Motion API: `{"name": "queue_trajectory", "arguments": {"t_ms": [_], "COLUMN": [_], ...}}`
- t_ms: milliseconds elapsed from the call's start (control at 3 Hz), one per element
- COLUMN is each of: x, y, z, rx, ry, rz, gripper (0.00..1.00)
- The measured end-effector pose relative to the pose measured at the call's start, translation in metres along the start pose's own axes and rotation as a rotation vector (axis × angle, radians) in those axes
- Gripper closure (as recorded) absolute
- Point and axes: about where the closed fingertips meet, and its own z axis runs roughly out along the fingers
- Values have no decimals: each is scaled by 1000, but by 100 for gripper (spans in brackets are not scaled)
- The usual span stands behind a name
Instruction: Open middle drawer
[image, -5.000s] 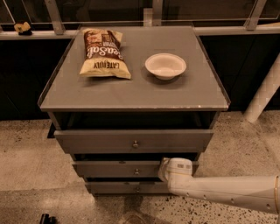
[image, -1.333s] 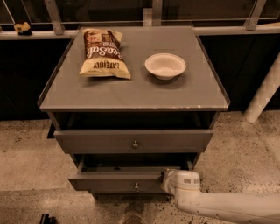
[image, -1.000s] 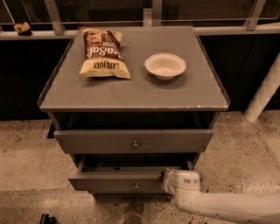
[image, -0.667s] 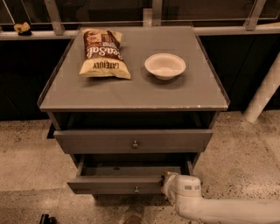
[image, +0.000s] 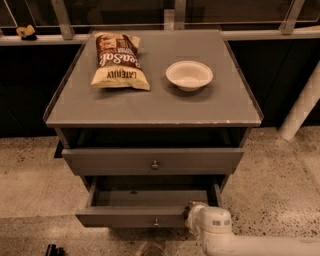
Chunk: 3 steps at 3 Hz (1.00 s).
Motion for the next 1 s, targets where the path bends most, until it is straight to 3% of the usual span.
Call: {"name": "queue_trajectory", "arguments": {"t_ms": [333, 1000], "x": [6, 9], "y": [14, 19], "z": [-7, -13], "rx": [-13, -21], "ry": [10, 16], "rz": [5, 7], "gripper": [100, 100]}}
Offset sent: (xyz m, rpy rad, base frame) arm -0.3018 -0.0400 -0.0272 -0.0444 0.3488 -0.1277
